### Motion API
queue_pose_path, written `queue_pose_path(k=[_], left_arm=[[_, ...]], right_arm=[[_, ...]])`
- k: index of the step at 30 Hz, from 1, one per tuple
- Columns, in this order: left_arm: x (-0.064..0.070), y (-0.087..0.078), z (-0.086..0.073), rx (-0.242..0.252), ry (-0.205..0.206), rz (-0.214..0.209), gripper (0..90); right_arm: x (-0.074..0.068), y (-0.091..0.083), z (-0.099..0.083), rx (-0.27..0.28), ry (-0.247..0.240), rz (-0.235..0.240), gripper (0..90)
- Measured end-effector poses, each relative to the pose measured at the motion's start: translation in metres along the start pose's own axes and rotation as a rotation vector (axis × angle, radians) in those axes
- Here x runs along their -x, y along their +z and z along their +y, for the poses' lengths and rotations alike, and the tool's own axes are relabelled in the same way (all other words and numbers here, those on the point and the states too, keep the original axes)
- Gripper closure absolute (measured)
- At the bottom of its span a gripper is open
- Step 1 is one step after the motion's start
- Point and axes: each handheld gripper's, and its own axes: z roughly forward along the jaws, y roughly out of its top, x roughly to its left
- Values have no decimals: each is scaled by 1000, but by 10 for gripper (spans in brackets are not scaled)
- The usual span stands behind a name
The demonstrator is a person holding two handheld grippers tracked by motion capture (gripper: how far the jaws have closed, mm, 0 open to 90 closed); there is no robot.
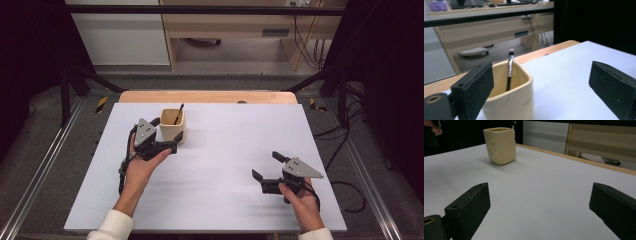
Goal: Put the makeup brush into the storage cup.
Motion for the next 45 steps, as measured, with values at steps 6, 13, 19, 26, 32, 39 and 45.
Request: queue_pose_path(k=[6,13,19,26,32,39,45], left_arm=[[8,-3,-1,-2,26,-43,20],[18,-11,-8,9,39,-86,18],[23,-19,-14,21,76,-132,14],[20,-30,-19,29,65,-133,14],[13,-40,-23,43,56,-125,14],[2,-51,-28,39,54,-105,14],[-8,-61,-33,42,45,-83,14]], right_arm=[[0,-1,1,6,9,-15,27],[1,-2,2,17,0,-11,17],[0,-3,2,22,-5,-10,19],[1,-4,3,31,-18,-15,19],[3,-5,3,42,-12,-20,19],[5,-7,5,70,21,-17,19],[8,-10,5,78,21,-34,19]])
